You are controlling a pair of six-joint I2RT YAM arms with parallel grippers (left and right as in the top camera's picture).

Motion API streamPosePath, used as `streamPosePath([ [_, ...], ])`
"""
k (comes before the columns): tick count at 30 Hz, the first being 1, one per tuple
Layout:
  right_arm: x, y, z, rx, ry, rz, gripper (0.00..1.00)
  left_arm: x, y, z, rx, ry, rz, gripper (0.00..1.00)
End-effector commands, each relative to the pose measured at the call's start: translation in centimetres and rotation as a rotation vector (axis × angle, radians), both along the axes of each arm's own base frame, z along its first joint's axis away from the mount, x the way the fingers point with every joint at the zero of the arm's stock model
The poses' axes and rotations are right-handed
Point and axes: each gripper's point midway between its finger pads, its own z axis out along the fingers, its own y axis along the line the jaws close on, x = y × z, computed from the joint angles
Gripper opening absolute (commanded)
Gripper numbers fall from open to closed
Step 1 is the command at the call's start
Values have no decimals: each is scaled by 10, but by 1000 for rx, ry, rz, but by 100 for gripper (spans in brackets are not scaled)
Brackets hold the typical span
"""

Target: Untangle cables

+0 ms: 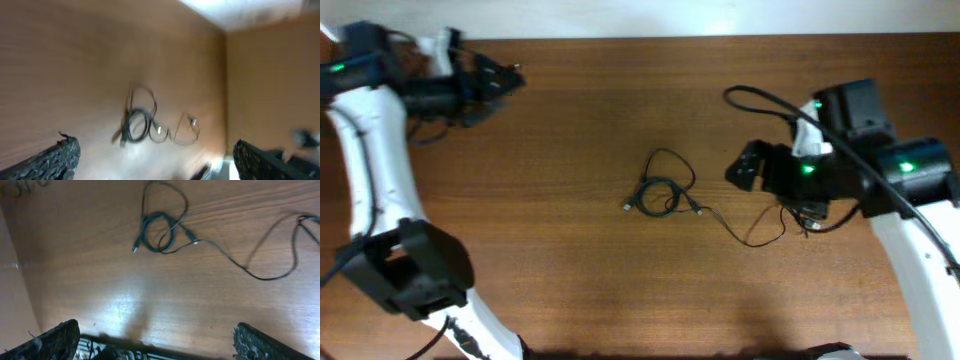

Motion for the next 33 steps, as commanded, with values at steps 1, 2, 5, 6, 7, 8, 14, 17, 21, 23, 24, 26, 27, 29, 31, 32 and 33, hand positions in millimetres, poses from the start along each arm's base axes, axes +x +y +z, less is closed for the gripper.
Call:
streamPosePath([
  [1, 5, -16, 1, -26, -12, -38, 98, -16, -52, -14, 192, -29, -198, 99],
  [2, 6, -19, 1, -28, -12, -48, 98, -20, -75, -16, 209, -29, -254, 99],
  [5, 7, -28, -2, -72, -13, -72, 98, -35, -133, -25, 282, -52, -404, 99],
  [6, 7, -34, -4, -97, -11, -89, 98, -40, -146, -30, 338, -57, -444, 99],
  [7, 7, -40, -5, -109, -4, -105, 98, -44, -157, -35, 392, -63, -477, 99],
  [8, 6, -47, -6, -114, 8, -129, 98, -49, -169, -42, 461, -72, -517, 99],
  [14, -3, -118, -13, -114, 105, -385, 98, -84, -246, -66, 627, -171, -759, 99],
  [17, -16, -154, -16, -105, 162, -528, 98, -101, -285, -83, 626, -204, -867, 99],
  [21, -35, -188, -19, -87, 220, -681, 98, -125, -322, -112, 629, -213, -1001, 98],
  [23, -42, -200, -19, -78, 237, -740, 98, -142, -338, -129, 636, -222, -1097, 98],
  [24, -44, -204, -20, -76, 241, -756, 98, -149, -344, -134, 638, -222, -1126, 98],
  [26, -49, -209, -20, -71, 251, -784, 98, -165, -360, -147, 640, -223, -1181, 98],
  [27, -49, -210, -20, -71, 253, -788, 98, -174, -372, -155, 638, -234, -1213, 97],
  [29, -49, -210, -20, -71, 253, -788, 98, -182, -383, -162, 636, -250, -1239, 97],
  [31, -50, -210, -20, -70, 257, -787, 98, -189, -397, -171, 633, -275, -1262, 97],
  [32, -51, -209, -20, -70, 260, -787, 98, -191, -402, -176, 631, -282, -1271, 97],
  [33, -51, -209, -21, -69, 264, -787, 98, -193, -407, -180, 628, -292, -1277, 97],
])
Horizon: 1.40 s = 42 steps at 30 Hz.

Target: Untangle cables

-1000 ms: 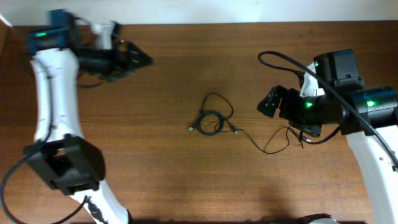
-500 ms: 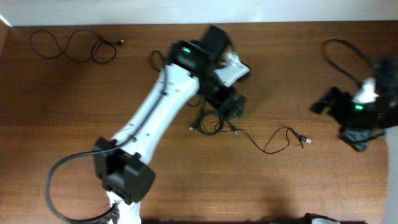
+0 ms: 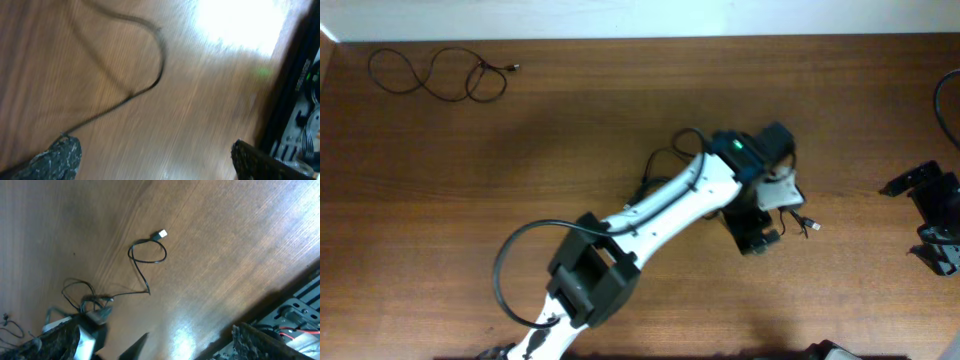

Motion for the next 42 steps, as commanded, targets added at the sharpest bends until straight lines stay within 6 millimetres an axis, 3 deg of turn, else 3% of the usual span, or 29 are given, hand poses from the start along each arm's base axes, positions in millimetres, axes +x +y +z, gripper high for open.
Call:
streamPosePath([
  [1, -3, -1, 1, -3, 7, -4, 98, -7, -19, -27, 2, -10, -57, 97],
  [6, -7, 0, 1, -1, 23, -5, 98, -5, -27, -51, 8, -7, -61, 94],
  [13, -7, 0, 1, 0, 23, -4, 98, 7, -44, -51, -58, -56, -62, 80],
  [17, -7, 0, 1, 0, 23, -4, 98, 5, -41, -59, -39, -41, -62, 73],
  [21, -7, 0, 1, 0, 23, -4, 98, 1, -28, -78, 40, -17, -59, 79],
  [26, -7, 0, 1, 0, 23, -4, 98, 1, -26, -97, 67, 1, -59, 77],
  [28, -7, 0, 1, 0, 23, -4, 98, 0, -26, -98, 68, 2, -58, 64],
  [32, -7, 0, 1, 0, 23, -4, 98, 1, -26, -95, 67, 1, -51, 24],
  [35, -6, 0, 1, -1, 22, -5, 98, 7, -25, -71, 67, 0, -30, 0],
  [38, -7, 0, 1, -1, 22, -4, 98, 15, -22, -34, 51, -12, -13, 0],
  [42, -7, 1, 0, -9, 21, 37, 98, 32, -20, 43, -30, -73, 18, 0],
])
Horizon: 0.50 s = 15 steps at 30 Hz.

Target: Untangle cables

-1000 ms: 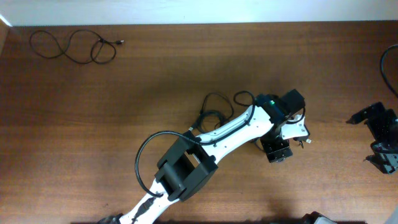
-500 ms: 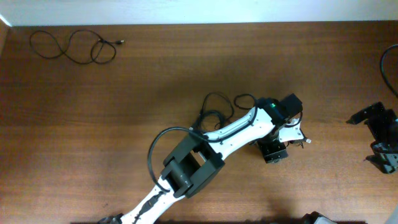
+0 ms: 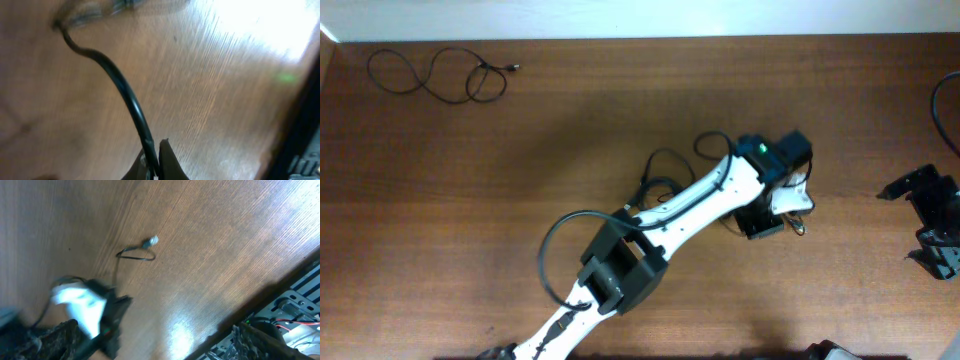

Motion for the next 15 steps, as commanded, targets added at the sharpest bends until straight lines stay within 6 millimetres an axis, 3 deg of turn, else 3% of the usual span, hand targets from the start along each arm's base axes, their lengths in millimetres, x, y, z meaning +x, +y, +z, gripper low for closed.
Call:
streamPosePath([
  [1, -1, -3, 2, -29, -7, 57, 98, 24, -4, 78, -126, -101, 39, 0],
  [4, 0, -3, 2, -48, -21, 117, 98, 38, 3, 123, -200, -149, 96, 0],
  [6, 2, -4, 2, -63, -38, 165, 98, 49, 13, 169, -298, -181, 167, 0],
  [7, 3, -3, 3, -62, -47, 190, 98, 50, 17, 182, -338, -179, 173, 0],
  [9, 14, 14, 9, -24, -143, 342, 98, 49, 26, 212, -443, -145, 177, 0],
  [11, 23, 34, 16, 21, -243, 486, 98, 48, 33, 226, -492, -118, 181, 0],
  [15, 37, 68, 27, 68, -367, 672, 98, 51, 40, 234, -536, -61, 211, 0],
])
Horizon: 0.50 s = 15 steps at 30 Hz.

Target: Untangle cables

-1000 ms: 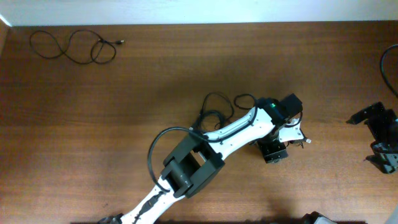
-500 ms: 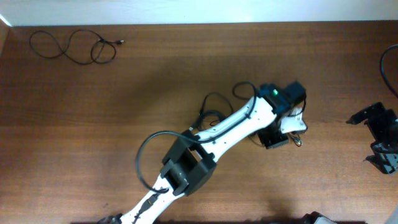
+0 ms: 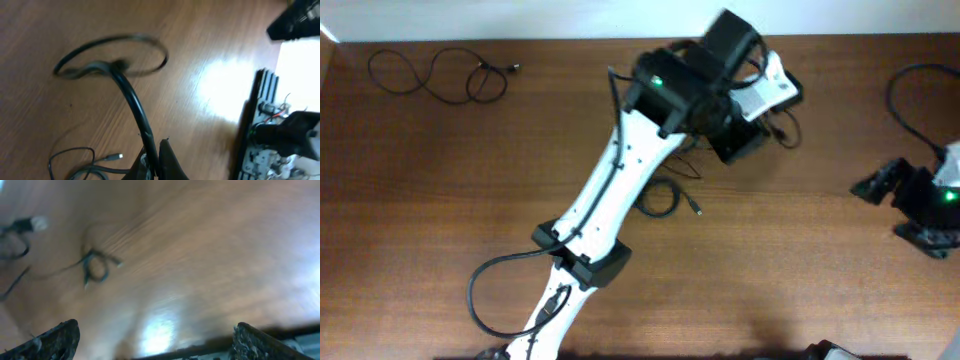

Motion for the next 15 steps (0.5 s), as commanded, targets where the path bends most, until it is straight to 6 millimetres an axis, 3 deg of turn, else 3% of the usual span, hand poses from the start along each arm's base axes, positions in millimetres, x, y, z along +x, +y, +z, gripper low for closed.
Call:
streamPosePath([
  [1, 16, 37, 15, 50, -150, 237, 98, -12, -2, 20, -106, 81, -28, 0],
  [8, 35, 78, 20, -1, -244, 449, 98, -10, 3, 27, -128, 91, -19, 0],
  [15, 67, 80, 25, -41, -347, 463, 98, -17, 6, 43, -193, 132, -35, 0],
])
